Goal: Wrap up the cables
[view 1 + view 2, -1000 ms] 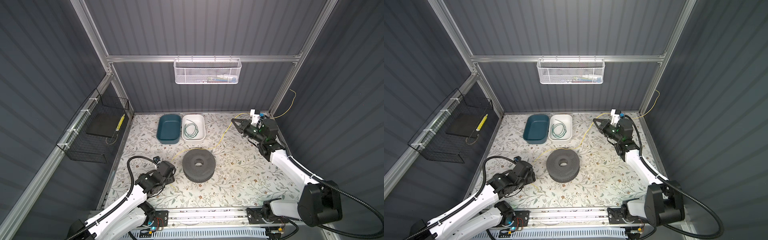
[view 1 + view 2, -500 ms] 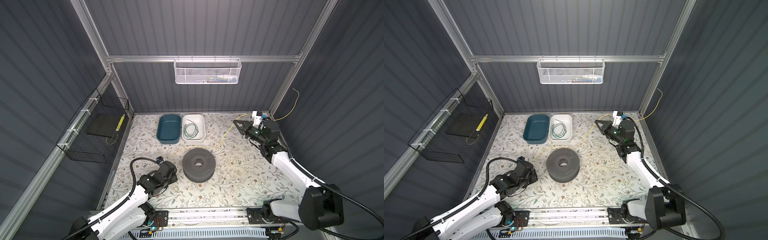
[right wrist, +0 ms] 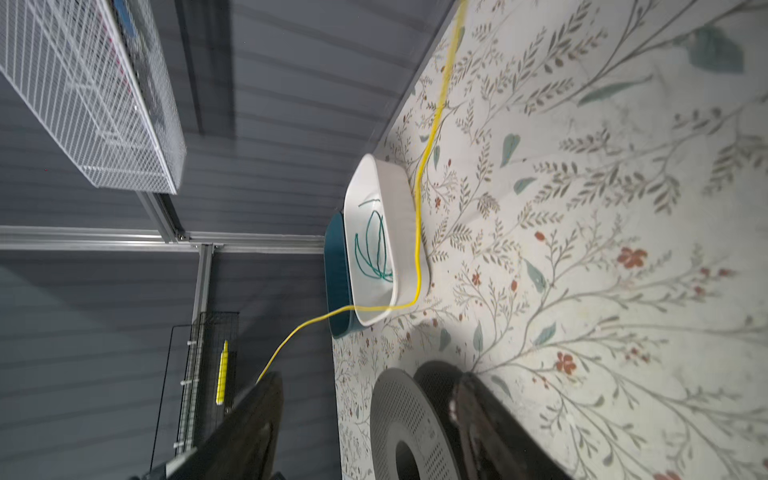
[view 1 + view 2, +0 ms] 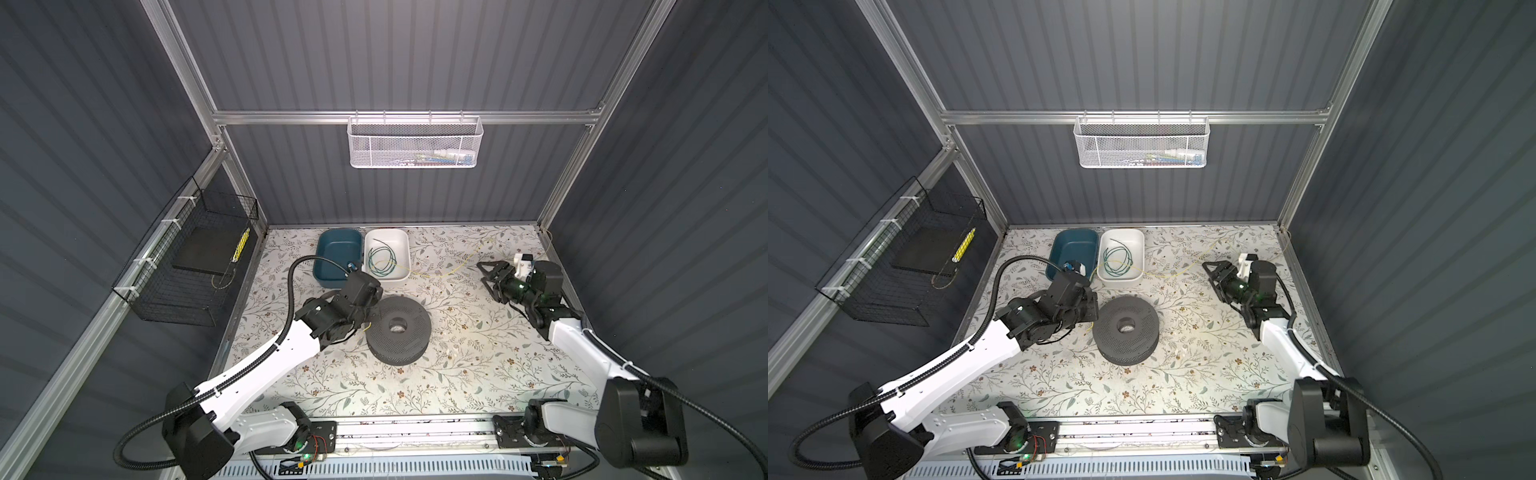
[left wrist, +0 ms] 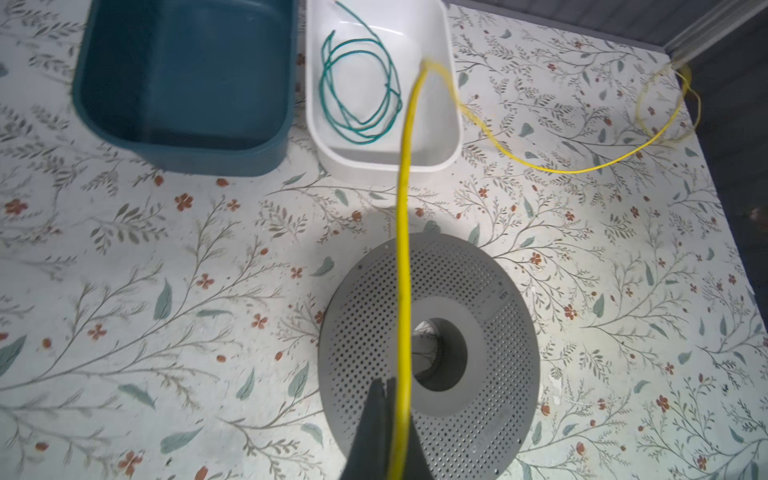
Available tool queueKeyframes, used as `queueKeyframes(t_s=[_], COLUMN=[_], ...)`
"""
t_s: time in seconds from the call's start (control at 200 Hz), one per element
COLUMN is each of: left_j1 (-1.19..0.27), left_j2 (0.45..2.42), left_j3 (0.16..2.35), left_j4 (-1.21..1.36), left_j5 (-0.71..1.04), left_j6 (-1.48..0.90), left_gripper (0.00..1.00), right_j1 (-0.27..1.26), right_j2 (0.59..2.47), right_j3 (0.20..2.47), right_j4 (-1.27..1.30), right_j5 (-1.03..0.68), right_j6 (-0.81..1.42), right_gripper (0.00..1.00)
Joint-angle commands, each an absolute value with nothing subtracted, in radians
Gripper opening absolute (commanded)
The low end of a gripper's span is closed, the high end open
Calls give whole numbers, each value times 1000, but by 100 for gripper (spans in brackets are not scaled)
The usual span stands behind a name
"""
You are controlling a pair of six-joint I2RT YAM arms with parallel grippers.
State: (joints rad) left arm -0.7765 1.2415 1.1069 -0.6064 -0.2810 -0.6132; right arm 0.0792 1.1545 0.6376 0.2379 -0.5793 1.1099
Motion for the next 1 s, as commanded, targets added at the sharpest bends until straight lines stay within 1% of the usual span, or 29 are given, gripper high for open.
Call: queueKeyframes(t_s=[0.0, 0.125, 0.225, 0.235, 0.415, 0.515, 0.535, 0.56, 0.6, 0.635, 0.67, 0.71, 0.735, 0.795, 0.825, 0.93, 0.995], left_j1=[-779, -781, -785, -786, -807, -812, -814, -816, -818, -819, -818, -819, -819, -818, -819, -818, -814], left_j2=[1302, 1367, 1378, 1378, 1368, 1369, 1371, 1371, 1374, 1376, 1376, 1372, 1368, 1345, 1328, 1230, 1163], left_j3=[1183, 1223, 1235, 1236, 1255, 1262, 1263, 1264, 1269, 1270, 1271, 1271, 1268, 1248, 1230, 1141, 1081], left_j4=[-520, -504, -480, -479, -481, -486, -488, -489, -493, -495, -495, -498, -499, -490, -483, -442, -402], left_j5=[-105, 34, 98, 103, 107, 115, 115, 114, 111, 111, 109, 106, 104, 98, 90, 58, 68], left_j6=[-457, -354, -312, -307, -278, -272, -271, -267, -265, -265, -263, -261, -261, -251, -247, -237, -239], left_gripper=[0, 0, 0, 0, 0, 0, 0, 0, 0, 0, 0, 6, 12, 34, 41, 55, 58], right_j1=[204, 345, 449, 457, 558, 594, 599, 604, 609, 612, 612, 612, 612, 609, 606, 600, 598], right_j2=[1048, 1051, 1113, 1141, 1330, 1395, 1406, 1419, 1434, 1437, 1435, 1422, 1413, 1390, 1379, 1352, 1344], right_j3=[637, 681, 758, 766, 865, 898, 899, 899, 900, 899, 893, 880, 870, 857, 851, 832, 828], right_j4=[264, 318, 343, 351, 456, 475, 489, 514, 543, 558, 566, 568, 567, 557, 548, 539, 532], right_j5=[-592, -547, -511, -509, -514, -506, -508, -511, -515, -512, -506, -490, -479, -461, -455, -445, -442], right_j6=[1123, 1167, 1179, 1184, 1264, 1295, 1304, 1316, 1332, 1342, 1343, 1345, 1343, 1330, 1326, 1325, 1324], right_gripper=[67, 66, 68, 68, 68, 64, 61, 56, 43, 30, 14, 0, 0, 0, 0, 0, 0])
